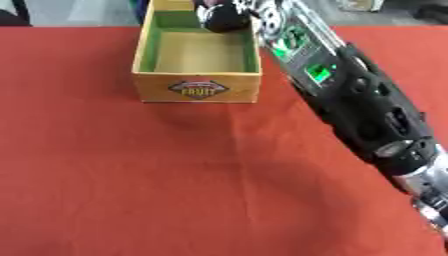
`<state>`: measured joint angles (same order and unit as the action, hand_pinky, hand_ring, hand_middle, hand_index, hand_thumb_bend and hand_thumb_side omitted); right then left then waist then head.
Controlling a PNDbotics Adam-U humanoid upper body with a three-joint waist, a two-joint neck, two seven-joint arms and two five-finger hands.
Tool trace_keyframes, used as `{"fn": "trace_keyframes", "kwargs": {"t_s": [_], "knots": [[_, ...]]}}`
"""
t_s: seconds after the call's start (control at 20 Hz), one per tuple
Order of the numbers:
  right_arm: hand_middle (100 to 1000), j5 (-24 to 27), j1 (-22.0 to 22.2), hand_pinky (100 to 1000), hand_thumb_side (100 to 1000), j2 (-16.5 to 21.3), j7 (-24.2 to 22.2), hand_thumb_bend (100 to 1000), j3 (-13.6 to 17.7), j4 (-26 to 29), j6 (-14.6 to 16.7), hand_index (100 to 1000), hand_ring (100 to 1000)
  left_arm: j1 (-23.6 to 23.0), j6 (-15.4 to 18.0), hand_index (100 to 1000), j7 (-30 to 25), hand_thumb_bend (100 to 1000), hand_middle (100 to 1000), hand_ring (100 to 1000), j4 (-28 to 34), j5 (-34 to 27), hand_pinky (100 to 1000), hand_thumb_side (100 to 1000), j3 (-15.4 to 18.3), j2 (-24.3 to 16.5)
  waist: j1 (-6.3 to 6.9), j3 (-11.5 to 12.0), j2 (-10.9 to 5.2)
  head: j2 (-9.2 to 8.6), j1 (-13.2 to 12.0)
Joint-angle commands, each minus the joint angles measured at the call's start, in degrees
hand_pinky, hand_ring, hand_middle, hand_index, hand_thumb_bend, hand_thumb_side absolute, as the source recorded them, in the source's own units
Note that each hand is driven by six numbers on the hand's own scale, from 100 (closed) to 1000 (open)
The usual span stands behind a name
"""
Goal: Pick up objects on the table and place them in the box.
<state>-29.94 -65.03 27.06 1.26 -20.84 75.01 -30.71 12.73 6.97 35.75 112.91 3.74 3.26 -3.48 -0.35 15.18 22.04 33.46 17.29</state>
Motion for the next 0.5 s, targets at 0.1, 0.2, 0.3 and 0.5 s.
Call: {"fn": "trace_keyframes", "kwargs": {"t_s": [0.1,0.2,0.3,0.5], "knots": [[380,0.51,-2.57,429,175,-1.89,4.67,100,1.4,-6.56,2.69,495,575,1.05,0.05,494,-0.7,100,375,493,0.89,-0.58,461,670,-0.66,0.0,0.1,0.88,-0.28,-1.62,0.96],[408,0.31,-2.69,443,176,-2.59,5.18,100,1.22,-9.23,3.76,527,594,1.28,0.12,494,-0.98,100,376,494,0.99,-0.83,461,671,-0.91,0.08,0.16,1.36,0.17,-1.93,1.29],[440,-1.07,-2.59,465,157,-3.15,4.94,100,1.03,-11.74,4.36,562,618,1.41,0.16,494,-1.07,100,376,494,1.07,-0.96,462,672,-0.93,0.1,0.22,1.64,0.45,-2.03,1.48],[542,-4.21,-2.38,515,115,-3.96,2.5,100,1.4,-14.99,4.91,701,688,1.48,0.16,494,-1.16,100,376,494,1.1,-1.07,463,673,-0.95,0.16,0.21,1.77,0.64,-2.08,1.74]]}}
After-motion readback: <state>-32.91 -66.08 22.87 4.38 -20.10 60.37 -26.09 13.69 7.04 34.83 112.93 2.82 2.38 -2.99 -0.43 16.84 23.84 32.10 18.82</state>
